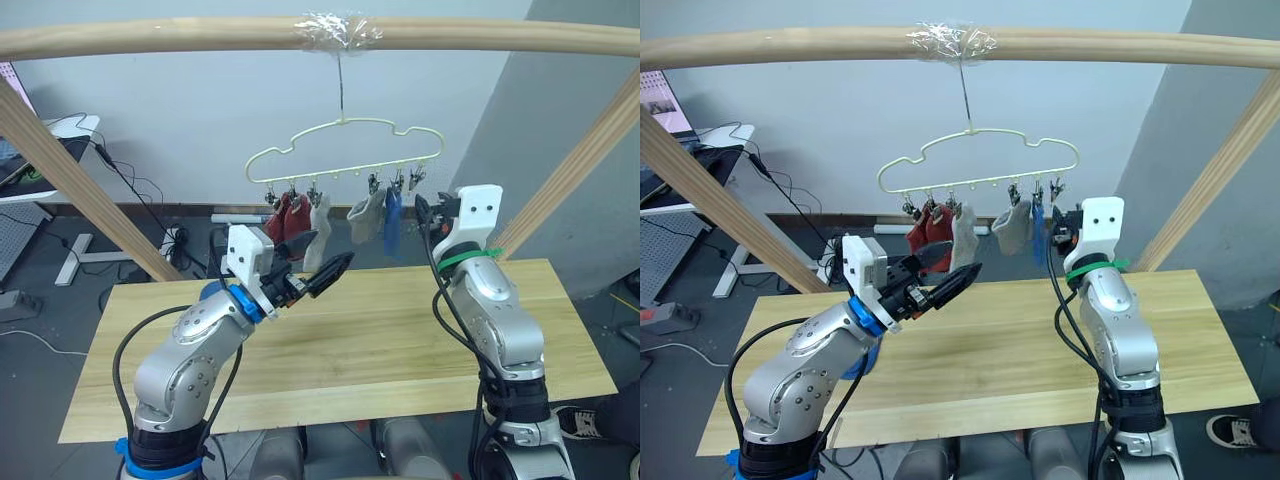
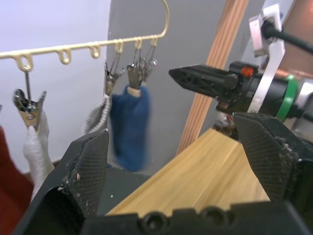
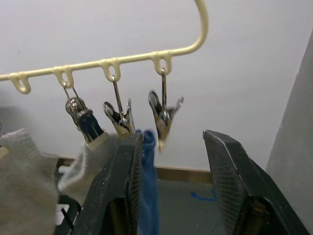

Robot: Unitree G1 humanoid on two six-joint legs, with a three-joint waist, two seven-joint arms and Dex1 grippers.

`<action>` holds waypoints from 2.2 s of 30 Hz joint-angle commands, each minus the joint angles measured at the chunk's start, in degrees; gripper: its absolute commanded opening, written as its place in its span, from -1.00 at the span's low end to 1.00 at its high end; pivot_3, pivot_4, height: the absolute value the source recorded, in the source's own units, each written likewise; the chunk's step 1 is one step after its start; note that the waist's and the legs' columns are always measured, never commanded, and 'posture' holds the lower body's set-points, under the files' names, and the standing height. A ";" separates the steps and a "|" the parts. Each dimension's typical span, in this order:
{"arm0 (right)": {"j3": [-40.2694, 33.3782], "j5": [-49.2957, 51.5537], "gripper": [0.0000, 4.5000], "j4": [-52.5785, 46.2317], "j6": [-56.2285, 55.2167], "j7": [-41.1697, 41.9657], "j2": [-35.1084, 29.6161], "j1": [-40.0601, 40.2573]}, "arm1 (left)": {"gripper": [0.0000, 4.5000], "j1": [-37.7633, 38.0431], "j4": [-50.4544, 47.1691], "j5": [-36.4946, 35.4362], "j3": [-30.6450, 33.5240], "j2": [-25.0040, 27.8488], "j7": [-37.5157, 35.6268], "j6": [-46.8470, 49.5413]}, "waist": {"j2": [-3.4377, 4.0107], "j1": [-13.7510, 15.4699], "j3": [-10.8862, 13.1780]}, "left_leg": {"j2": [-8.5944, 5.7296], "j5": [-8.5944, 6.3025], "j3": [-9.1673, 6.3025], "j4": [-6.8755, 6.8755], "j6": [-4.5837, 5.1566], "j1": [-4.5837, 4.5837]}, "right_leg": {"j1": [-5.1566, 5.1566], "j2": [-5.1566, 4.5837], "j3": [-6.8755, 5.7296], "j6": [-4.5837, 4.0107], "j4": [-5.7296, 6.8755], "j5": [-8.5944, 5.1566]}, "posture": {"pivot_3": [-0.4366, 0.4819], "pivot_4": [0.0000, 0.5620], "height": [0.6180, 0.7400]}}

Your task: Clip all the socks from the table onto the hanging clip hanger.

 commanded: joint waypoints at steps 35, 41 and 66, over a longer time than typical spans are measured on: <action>-1.82 -3.20 -0.10 20.68 -15.28 -1.43 3.16 -12.90 | 1.00 -0.76 -5.14 -4.23 0.24 0.77 2.95 -1.25 | 0.00 0.43 0.00 | -0.01 0.01 -0.01 0.03 0.00 0.13 | 0.01 0.00 0.00 -0.09 0.32 0.04 | -0.02 -0.37 1.00; -1.73 -3.04 -0.10 21.55 -15.76 -1.28 3.58 -13.30 | 1.00 -0.30 -5.38 -4.85 0.35 1.12 3.11 -1.39 | 0.00 0.44 0.00 | -0.01 0.02 0.00 0.03 0.00 0.24 | 0.02 0.01 0.01 -0.10 0.47 0.02 | -0.01 -0.37 1.00; -1.73 -3.02 -0.10 23.55 -16.18 -0.74 3.47 -14.38 | 1.00 -0.53 -6.17 -10.47 0.62 2.01 4.11 -1.75 | 0.00 1.01 0.00 | -0.01 0.04 0.00 0.04 0.03 0.26 | 0.02 0.01 0.01 -0.11 0.51 0.02 | 0.01 -0.39 1.00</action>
